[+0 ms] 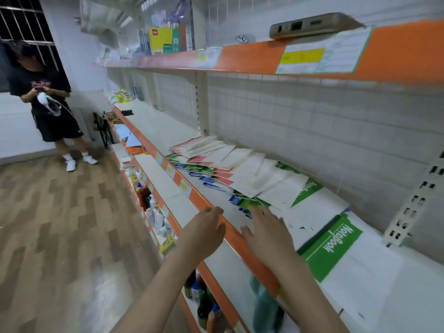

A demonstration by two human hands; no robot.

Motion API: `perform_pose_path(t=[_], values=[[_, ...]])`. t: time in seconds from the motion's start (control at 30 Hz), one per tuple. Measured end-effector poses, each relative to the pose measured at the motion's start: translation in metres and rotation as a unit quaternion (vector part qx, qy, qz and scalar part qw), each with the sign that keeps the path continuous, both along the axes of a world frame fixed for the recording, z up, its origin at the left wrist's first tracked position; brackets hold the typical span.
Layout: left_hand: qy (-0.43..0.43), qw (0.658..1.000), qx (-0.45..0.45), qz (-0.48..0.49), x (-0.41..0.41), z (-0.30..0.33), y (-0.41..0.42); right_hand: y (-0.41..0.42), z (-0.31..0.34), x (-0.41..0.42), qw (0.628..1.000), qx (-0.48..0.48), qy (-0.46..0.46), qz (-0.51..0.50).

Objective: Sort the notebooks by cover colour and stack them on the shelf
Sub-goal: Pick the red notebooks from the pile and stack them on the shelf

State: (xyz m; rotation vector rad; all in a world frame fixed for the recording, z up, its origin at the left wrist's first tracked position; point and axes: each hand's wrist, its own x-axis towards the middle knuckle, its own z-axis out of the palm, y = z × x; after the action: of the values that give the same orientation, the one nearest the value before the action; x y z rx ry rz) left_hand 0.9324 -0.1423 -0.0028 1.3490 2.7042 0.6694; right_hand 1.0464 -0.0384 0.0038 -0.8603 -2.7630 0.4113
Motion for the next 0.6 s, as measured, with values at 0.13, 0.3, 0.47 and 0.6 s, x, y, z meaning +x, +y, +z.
perform_pose_path(t=[0.13, 0.3, 0.47, 0.6], values=[[0.031, 0.999, 0.012, 0.000, -0.029, -0.003, 0.017, 0.007, 0.002, -0.016, 1.000, 0.011, 0.018, -0.020], [0.061, 0.997, 0.036, -0.025, -0.081, 0.002, 0.047, 0.019, 0.018, -0.053, 0.994, 0.043, 0.071, -0.065], [0.076, 0.993, 0.042, -0.079, -0.150, 0.012, 0.071, 0.029, 0.031, -0.122, 0.991, 0.055, 0.082, -0.091], [0.086, 0.991, 0.028, -0.097, -0.217, 0.017, 0.076, 0.037, 0.034, -0.187, 0.991, 0.052, 0.069, -0.102]])
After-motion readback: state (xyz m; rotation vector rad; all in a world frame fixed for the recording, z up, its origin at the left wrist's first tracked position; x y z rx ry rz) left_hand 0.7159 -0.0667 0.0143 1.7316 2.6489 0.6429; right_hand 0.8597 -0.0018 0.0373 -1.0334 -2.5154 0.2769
